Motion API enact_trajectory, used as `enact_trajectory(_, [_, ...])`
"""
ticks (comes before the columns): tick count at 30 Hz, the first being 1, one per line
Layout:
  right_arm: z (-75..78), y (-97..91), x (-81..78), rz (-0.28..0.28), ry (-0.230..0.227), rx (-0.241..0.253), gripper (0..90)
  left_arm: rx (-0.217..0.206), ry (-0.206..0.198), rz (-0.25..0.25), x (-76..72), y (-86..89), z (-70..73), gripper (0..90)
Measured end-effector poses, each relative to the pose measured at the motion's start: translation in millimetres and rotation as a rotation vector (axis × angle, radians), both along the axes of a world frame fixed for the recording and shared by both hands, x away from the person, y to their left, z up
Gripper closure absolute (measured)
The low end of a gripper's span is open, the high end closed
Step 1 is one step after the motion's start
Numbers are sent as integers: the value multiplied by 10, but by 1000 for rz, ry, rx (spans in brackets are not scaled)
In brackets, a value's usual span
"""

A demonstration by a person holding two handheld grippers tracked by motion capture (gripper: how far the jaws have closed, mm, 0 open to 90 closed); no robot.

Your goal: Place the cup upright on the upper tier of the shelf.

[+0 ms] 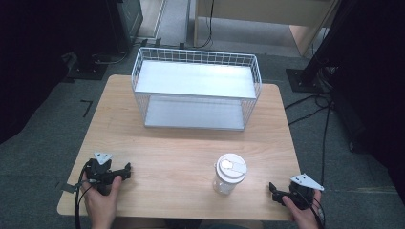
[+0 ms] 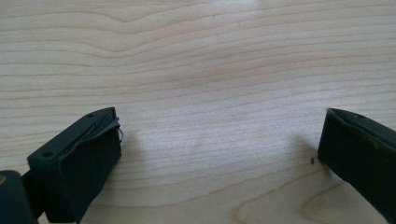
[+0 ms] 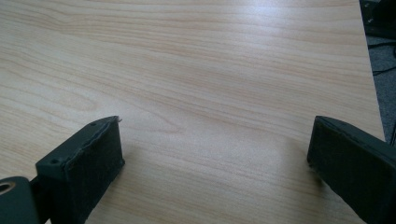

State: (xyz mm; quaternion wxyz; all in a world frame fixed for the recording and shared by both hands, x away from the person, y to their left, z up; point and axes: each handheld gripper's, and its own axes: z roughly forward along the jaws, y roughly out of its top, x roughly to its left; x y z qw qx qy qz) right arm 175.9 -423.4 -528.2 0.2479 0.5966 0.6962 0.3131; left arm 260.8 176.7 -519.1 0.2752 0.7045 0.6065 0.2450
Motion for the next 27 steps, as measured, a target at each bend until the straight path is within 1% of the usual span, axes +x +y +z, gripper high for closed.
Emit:
enact_trajectory(5, [4,1,2,-4,-1,-2,52,0,0,1,0,-1,-1,0])
enact_trajectory(6, [11,5,-4,4,-7,-6,80,-1,0,0,-1,-1,-1,0])
enact_trajectory(7, [15,9,-7,6,-16,-12,89,0,0,0,0,-1,-1,0])
enact_trajectory(9, [21,15,-13,8,-22,-22,89,-1,-1,0,0,-1,-1,0])
enact_trajectory(10, [33,26,-19,9,-11,-10,89,-1,0,0,-1,-1,-1,0])
enact_trajectory(11, [33,26,-19,9,-11,-10,89,-1,0,0,-1,-1,-1,0])
enact_trajectory(12, [53,42,-30,19,-1,16,89,-1,0,1,-1,-1,-1,0])
enact_trajectory(13, [53,42,-30,19,-1,16,89,0,1,-1,-1,0,0,0])
enact_trajectory(14, [90,72,-45,36,0,23,89,0,1,-1,-1,0,0,0])
enact_trajectory(16, [112,96,-50,46,0,20,89,0,1,0,-1,0,0,0])
enact_trajectory(17, [165,156,-61,61,-7,6,89,1,1,-1,0,0,0,0])
enact_trajectory(21, [252,256,-78,87,-22,8,90,1,1,-1,0,0,0,0])
enact_trajectory(22, [300,326,-81,110,-28,5,89,1,1,0,0,-1,0,0])
enact_trajectory(24, [345,390,-85,141,-30,5,89,1,1,-1,0,0,0,0])
enact_trajectory(25, [345,390,-85,141,-30,5,89,1,1,-1,0,0,0,0])
enact_trajectory(26, [387,449,-85,167,-33,6,89,1,1,0,0,0,0,0])
enact_trajectory(27, [409,474,-85,179,-34,9,89,1,1,0,0,0,0,0])
